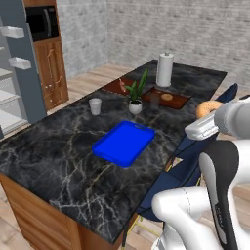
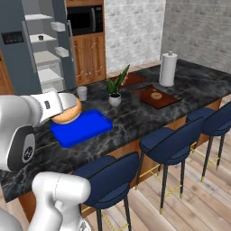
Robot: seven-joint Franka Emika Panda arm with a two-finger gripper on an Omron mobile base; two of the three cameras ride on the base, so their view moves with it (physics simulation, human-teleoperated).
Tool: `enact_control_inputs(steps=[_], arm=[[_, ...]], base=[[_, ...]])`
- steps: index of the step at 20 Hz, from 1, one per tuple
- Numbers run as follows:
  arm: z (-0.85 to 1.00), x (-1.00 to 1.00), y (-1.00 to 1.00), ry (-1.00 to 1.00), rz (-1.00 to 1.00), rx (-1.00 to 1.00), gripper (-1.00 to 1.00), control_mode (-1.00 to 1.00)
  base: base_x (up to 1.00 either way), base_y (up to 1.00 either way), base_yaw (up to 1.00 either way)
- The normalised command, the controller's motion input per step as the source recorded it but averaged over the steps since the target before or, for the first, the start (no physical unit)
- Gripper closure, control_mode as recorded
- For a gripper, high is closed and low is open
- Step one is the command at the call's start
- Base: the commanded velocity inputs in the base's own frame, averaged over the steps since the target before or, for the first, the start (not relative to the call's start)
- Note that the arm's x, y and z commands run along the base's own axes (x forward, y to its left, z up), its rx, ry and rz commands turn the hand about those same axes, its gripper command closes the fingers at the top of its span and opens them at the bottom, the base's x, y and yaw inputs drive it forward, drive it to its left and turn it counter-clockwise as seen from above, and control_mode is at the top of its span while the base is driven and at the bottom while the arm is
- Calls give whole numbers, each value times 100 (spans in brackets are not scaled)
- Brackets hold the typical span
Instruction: Take the donut and cupcake from the fridge and place them on the empty tray on the dining counter.
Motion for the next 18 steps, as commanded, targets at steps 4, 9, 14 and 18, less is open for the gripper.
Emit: enact_control_inputs(steps=[4, 9, 14, 18], arm=[[-15, 83, 32, 6, 1, 0, 100, -100], [-10, 77, 7, 13, 20, 1, 100, -100], [-45, 58, 33, 20, 27, 0, 100, -100], [-73, 6, 72, 11, 15, 0, 100, -100]], base=[[0, 0, 0], [0, 0, 0], [0, 0, 0], [0, 0, 0]])
